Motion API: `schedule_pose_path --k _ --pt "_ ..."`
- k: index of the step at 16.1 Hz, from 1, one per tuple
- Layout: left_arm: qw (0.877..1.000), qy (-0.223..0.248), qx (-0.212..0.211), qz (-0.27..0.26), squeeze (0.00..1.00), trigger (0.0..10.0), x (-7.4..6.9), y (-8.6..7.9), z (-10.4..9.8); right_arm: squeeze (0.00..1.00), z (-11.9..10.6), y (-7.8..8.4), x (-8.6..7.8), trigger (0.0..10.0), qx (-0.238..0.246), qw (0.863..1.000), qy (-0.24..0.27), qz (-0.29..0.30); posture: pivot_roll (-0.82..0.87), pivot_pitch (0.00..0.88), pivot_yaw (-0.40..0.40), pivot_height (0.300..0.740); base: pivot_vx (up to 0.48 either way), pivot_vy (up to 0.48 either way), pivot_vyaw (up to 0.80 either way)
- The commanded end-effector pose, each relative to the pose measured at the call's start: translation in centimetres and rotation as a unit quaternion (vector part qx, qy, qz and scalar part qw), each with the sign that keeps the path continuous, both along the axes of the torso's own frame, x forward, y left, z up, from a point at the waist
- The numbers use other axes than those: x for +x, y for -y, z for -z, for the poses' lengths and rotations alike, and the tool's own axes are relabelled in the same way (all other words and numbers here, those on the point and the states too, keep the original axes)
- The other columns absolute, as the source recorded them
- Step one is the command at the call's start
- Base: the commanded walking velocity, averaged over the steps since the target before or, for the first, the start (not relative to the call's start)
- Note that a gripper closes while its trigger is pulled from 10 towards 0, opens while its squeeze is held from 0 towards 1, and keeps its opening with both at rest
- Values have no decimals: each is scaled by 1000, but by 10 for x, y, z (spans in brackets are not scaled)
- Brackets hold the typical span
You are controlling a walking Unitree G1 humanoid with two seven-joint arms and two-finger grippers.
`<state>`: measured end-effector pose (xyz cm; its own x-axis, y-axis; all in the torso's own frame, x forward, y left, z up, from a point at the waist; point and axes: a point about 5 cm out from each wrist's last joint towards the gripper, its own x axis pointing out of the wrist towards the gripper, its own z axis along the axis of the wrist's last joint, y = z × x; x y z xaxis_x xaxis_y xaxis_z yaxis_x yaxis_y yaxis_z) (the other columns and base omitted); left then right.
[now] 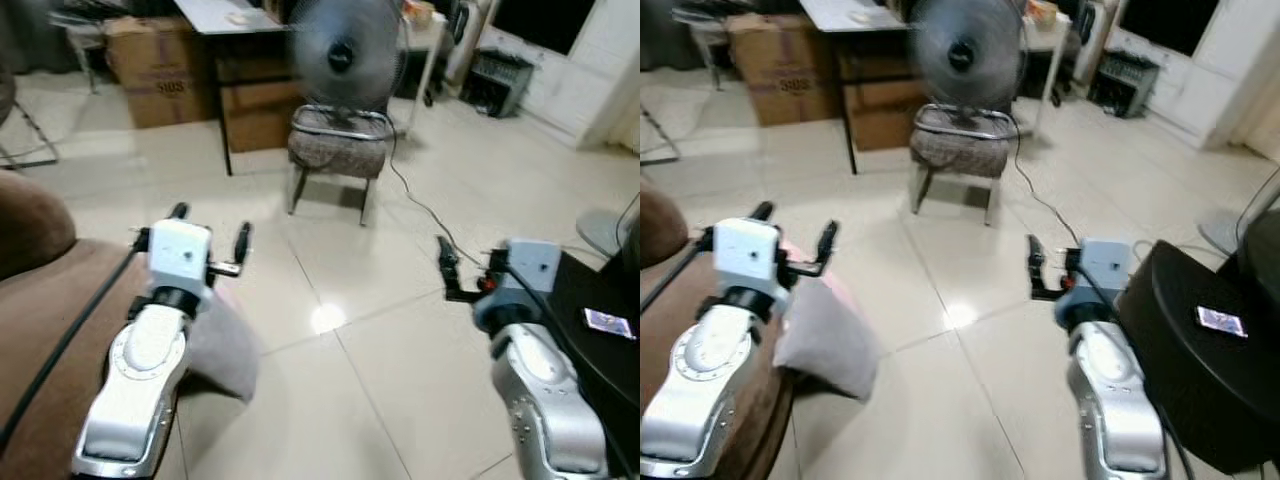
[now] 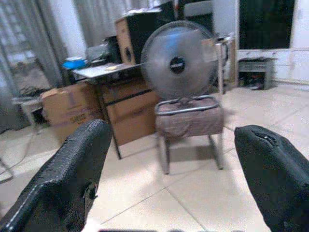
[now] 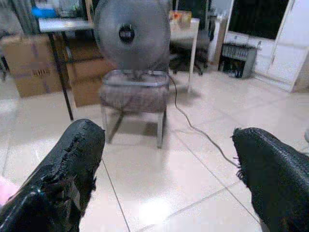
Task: Move the pillow to the sofa from floor
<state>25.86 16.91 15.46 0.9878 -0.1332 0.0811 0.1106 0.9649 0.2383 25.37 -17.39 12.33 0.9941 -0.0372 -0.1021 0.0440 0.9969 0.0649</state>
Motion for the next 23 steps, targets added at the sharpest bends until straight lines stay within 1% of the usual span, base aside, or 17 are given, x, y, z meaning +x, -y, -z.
schedule_pose_path --k 1,3,5,7,8,11,12,14,17,23 --pt "1000 -1 7 -12 584 10000 0 -7 1 0 -4 -6 4 10000 6 1000 8 -12 84 0 -37 740 341 0 0" --pt "1000 -1 10 -16 584 10000 0 -8 1 0 -3 -7 5 10000 6 1000 6 -15 84 0 -37 740 343 0 0" --pt "1000 -1 13 -22 584 10000 1 -11 1 0 -3 -8 6 10000 22 999 5 -24 85 0 -36 740 339 0 0" --pt "1000 -1 13 -24 588 10000 1 -12 1 0 -3 -9 6 10000 26 999 3 -27 87 0 -38 740 341 0 0" --pt "1000 -2 15 -26 588 10000 1 -14 2 0 -4 -11 7 10000 16 999 4 -38 87 0 -38 740 341 0 0" --pt "999 -3 17 -27 588 10000 1 -15 2 0 -5 -15 6 10000 0 999 4 -53 87 0 -38 740 341 0 738" --pt "999 -3 17 -27 588 10000 1 -15 2 0 -5 -16 7 10000 7 999 5 -53 87 0 -34 740 337 0 800" --pt "999 -4 20 -28 588 10000 2 -16 3 0 -5 -13 7 10000 27 999 8 -43 87 0 -34 740 341 0 0" --pt "999 -6 22 -28 588 10000 2 -17 4 0 -6 -14 7 10000 10 999 15 -44 88 0 -33 740 341 0 0" --pt "999 -8 23 -20 588 10000 1 -16 5 0 -6 -13 7 10000 9 999 18 -39 88 0 -33 740 341 0 0"
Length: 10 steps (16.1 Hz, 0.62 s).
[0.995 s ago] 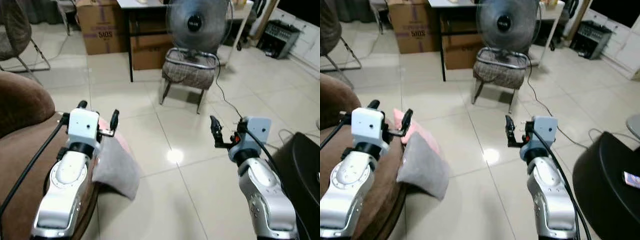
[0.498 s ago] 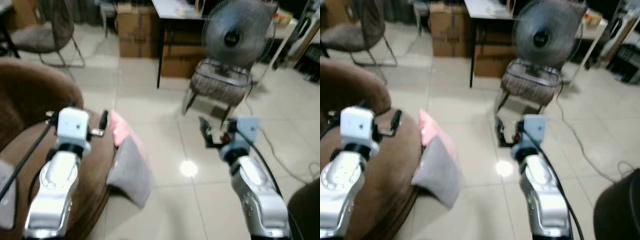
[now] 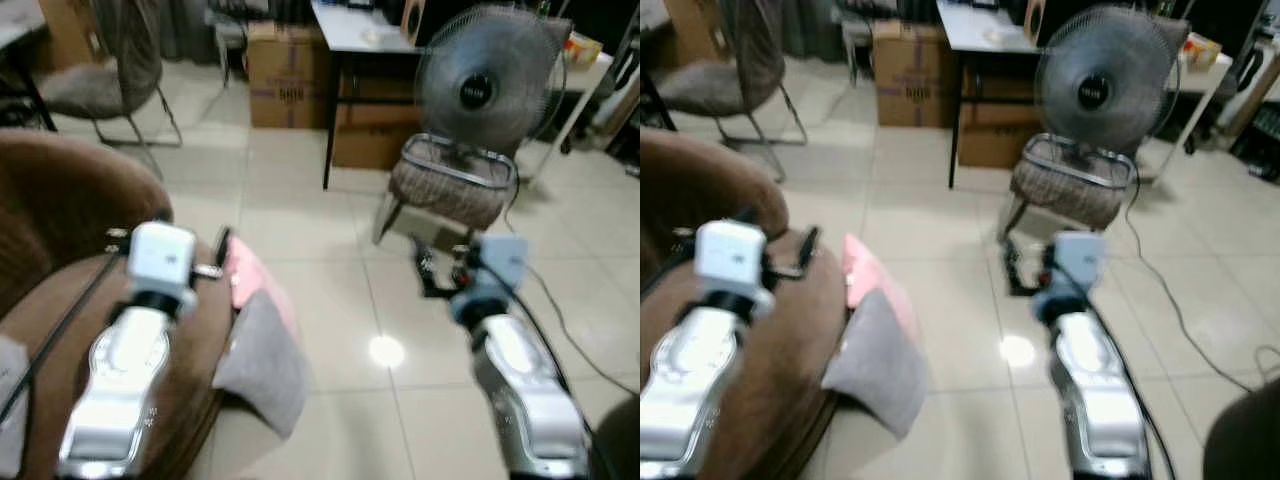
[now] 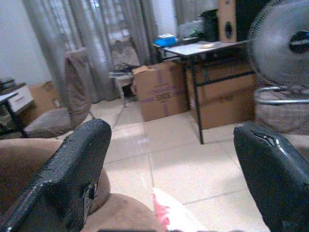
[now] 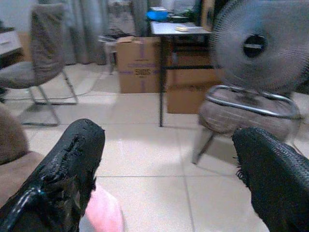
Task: Move the pillow to the sofa from floor
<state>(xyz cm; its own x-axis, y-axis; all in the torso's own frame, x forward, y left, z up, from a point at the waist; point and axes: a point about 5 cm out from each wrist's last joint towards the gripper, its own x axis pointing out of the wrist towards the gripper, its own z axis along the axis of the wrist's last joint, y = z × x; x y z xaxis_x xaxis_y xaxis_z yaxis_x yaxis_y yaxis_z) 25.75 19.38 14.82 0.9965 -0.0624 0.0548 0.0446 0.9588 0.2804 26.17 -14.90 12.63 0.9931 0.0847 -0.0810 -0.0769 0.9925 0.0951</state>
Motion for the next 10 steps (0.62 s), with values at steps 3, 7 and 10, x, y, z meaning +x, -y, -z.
schedule_pose_path --k 3,7,10 --pt "1000 1 3 24 588 10000 4 10 -1 0 -1 16 -1 10000 -5 999 5 34 88 0 -33 740 341 0 0" --pt "1000 0 5 29 588 10000 5 10 -1 0 3 18 -2 10000 -10 999 -8 33 82 0 -16 740 341 0 -200" --pt "1000 -1 6 29 588 10000 5 10 0 0 4 17 -3 10000 -19 999 -6 26 80 0 -19 740 341 0 -267"
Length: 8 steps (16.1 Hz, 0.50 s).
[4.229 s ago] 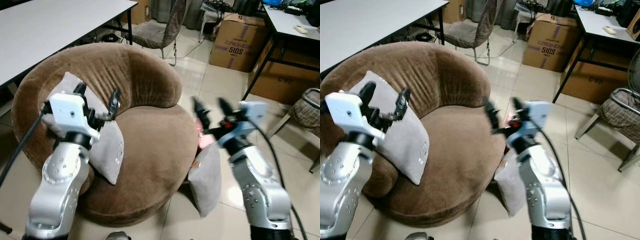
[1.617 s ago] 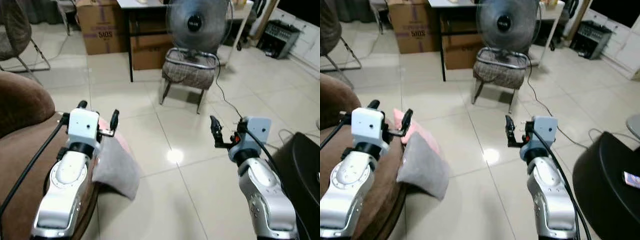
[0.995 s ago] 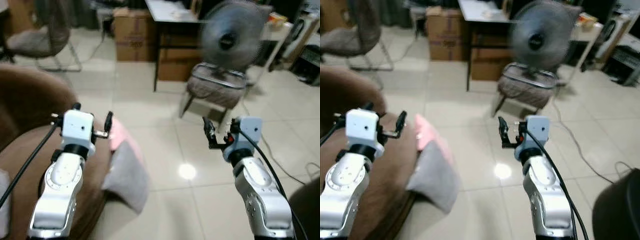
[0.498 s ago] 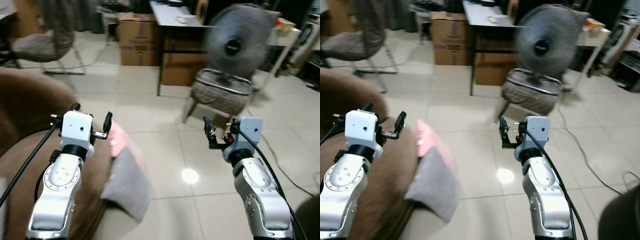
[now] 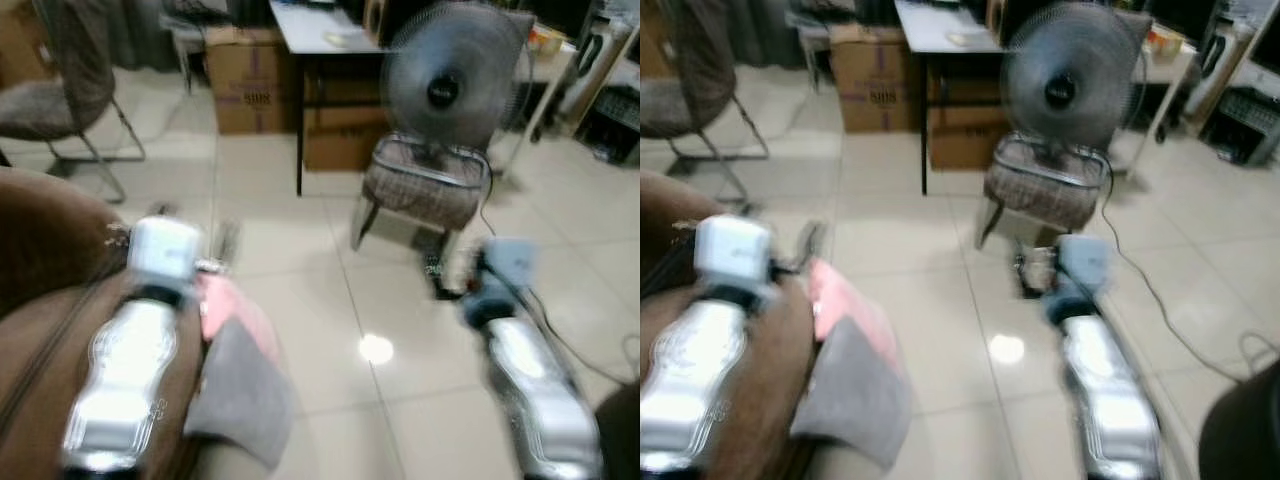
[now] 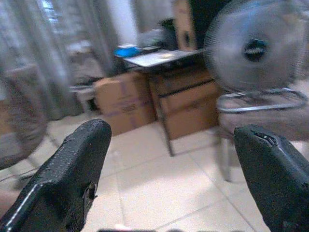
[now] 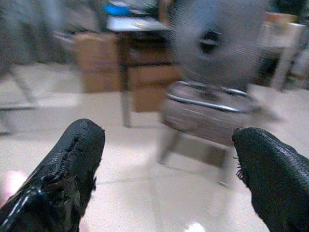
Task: Move the pillow to the sofa from floor
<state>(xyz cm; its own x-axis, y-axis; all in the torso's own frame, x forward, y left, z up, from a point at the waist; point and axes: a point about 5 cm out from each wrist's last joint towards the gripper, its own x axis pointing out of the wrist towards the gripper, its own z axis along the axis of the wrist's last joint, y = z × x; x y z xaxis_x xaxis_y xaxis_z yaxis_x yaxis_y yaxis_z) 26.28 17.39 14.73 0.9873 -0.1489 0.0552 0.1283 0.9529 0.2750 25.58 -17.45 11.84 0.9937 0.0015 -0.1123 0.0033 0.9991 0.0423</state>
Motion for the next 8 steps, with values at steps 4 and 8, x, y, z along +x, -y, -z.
schedule_pose_path --k 4,8 --pt "1000 -11 0 -24 569 10000 -3 -13 4 0 -3 -10 1 10000 10 1000 4 -27 81 0 -23 740 166 0 0" --pt "999 -18 6 -26 557 10000 -5 -13 8 0 0 -11 -2 10000 3 999 2 -37 79 0 -24 710 0 0 0"
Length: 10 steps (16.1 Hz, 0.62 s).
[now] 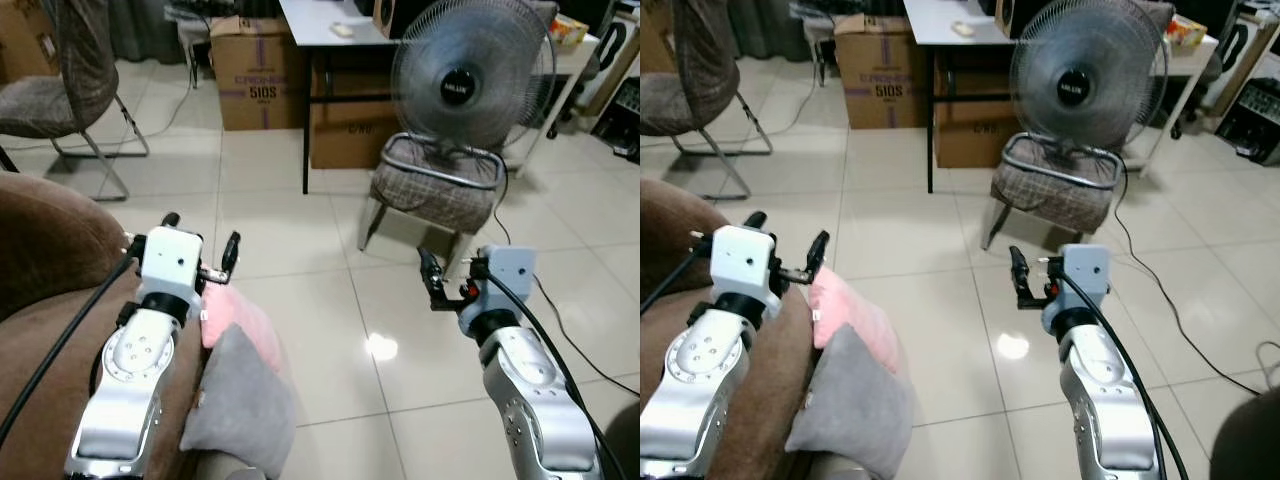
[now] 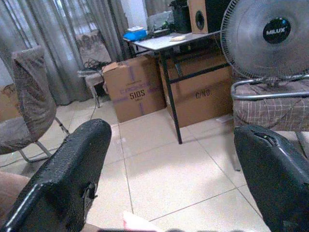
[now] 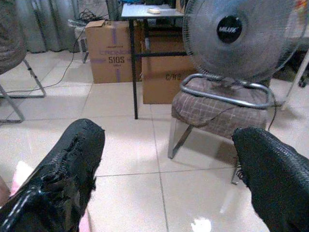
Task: Move the pillow to the sofa from floor
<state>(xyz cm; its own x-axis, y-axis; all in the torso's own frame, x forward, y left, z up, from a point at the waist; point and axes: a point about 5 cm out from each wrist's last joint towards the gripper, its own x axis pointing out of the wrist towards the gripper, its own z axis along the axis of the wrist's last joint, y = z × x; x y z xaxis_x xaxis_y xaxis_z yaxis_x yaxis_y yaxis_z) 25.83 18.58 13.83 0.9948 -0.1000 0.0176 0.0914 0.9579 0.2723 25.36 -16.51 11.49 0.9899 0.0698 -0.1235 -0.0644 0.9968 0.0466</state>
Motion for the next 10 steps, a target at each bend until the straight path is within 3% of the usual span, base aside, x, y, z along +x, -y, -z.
schedule_pose_path --k 1,10 --pt "1000 0 5 0 557 10000 0 -1 0 0 -2 -1 0 10000 1 1000 7 -2 79 0 -24 700 0 0 0" --pt "1000 -3 11 13 553 10000 -1 2 1 0 4 2 -3 10000 -1 1000 -3 8 80 0 -19 615 0 0 0"
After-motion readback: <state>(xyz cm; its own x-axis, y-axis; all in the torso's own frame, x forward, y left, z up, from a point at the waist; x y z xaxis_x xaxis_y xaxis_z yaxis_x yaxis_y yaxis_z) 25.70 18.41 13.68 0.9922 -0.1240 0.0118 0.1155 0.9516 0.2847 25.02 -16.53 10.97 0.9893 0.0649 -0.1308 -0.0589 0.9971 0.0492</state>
